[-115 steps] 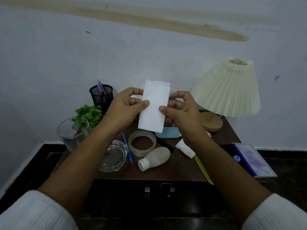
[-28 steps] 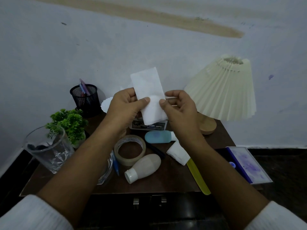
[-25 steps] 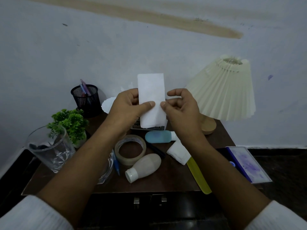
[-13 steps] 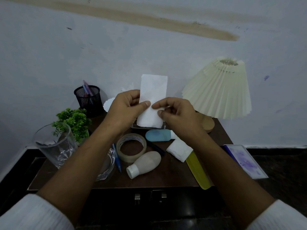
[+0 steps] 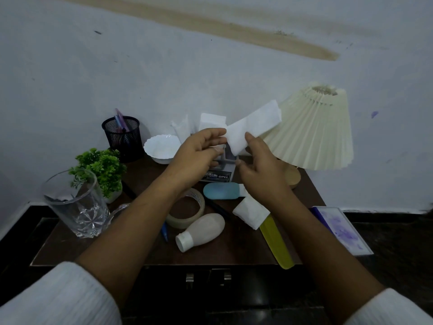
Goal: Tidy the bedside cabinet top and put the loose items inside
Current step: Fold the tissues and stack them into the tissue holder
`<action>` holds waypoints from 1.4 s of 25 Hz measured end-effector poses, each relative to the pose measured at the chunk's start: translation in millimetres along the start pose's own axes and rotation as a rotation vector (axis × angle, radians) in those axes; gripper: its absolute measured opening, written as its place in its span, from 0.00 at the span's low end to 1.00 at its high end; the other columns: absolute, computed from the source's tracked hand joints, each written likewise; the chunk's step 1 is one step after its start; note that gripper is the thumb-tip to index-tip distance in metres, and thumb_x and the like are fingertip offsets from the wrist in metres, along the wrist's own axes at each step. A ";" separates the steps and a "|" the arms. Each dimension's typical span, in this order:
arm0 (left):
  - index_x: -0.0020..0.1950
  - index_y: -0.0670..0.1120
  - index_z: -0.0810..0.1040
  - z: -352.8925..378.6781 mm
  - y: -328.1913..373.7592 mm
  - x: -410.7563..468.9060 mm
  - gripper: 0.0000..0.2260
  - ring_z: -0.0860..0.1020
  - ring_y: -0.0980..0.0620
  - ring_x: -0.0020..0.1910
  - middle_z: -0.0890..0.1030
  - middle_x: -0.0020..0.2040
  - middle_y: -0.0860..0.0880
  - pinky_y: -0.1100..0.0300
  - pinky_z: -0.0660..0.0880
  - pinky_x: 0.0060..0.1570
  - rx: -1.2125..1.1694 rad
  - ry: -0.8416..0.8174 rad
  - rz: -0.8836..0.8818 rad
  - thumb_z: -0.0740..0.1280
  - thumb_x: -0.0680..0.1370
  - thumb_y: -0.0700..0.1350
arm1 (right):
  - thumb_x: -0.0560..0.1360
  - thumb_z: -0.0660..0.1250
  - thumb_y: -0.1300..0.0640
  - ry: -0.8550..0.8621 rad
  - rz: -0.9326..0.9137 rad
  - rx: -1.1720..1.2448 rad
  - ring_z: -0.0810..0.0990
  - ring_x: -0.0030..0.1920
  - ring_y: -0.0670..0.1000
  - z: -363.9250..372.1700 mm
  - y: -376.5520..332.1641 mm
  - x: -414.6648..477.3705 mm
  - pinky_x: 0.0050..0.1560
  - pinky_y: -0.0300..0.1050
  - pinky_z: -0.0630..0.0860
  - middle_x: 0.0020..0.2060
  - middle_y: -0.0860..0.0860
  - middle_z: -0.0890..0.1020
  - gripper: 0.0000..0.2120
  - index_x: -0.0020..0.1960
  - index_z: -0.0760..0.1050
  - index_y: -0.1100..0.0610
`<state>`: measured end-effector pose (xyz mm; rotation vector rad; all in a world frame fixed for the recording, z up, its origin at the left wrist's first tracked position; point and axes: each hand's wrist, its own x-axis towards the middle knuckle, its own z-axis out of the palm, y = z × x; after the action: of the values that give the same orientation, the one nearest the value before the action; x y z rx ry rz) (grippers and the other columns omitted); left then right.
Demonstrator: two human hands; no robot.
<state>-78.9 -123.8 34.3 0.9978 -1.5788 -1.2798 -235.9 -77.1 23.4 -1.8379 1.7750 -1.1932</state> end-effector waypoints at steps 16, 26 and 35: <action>0.66 0.54 0.77 19.9 -6.7 24.2 0.17 0.81 0.53 0.59 0.81 0.62 0.54 0.54 0.82 0.56 -0.137 -0.020 -0.134 0.57 0.84 0.59 | 0.79 0.62 0.58 0.127 -0.097 -0.313 0.79 0.59 0.53 23.1 13.3 -3.5 0.55 0.52 0.80 0.70 0.54 0.72 0.28 0.78 0.62 0.58; 0.75 0.55 0.71 18.3 -18.5 22.5 0.26 0.80 0.56 0.35 0.77 0.68 0.60 0.57 0.79 0.44 0.042 -0.099 -0.165 0.51 0.83 0.65 | 0.78 0.63 0.57 0.131 -0.110 -0.458 0.80 0.56 0.55 27.1 13.6 0.1 0.50 0.50 0.79 0.69 0.56 0.73 0.28 0.77 0.63 0.60; 0.60 0.64 0.76 20.9 -20.0 28.1 0.19 0.77 0.55 0.32 0.82 0.56 0.54 0.46 0.79 0.55 -0.006 -0.097 -0.166 0.51 0.80 0.69 | 0.78 0.62 0.57 0.148 -0.180 -0.436 0.79 0.51 0.50 25.5 16.6 4.8 0.46 0.42 0.74 0.57 0.52 0.80 0.22 0.71 0.72 0.58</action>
<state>-106.3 -146.9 15.7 1.0962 -1.5904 -1.4646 -228.7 -92.4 -2.3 -2.2415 2.1233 -1.0907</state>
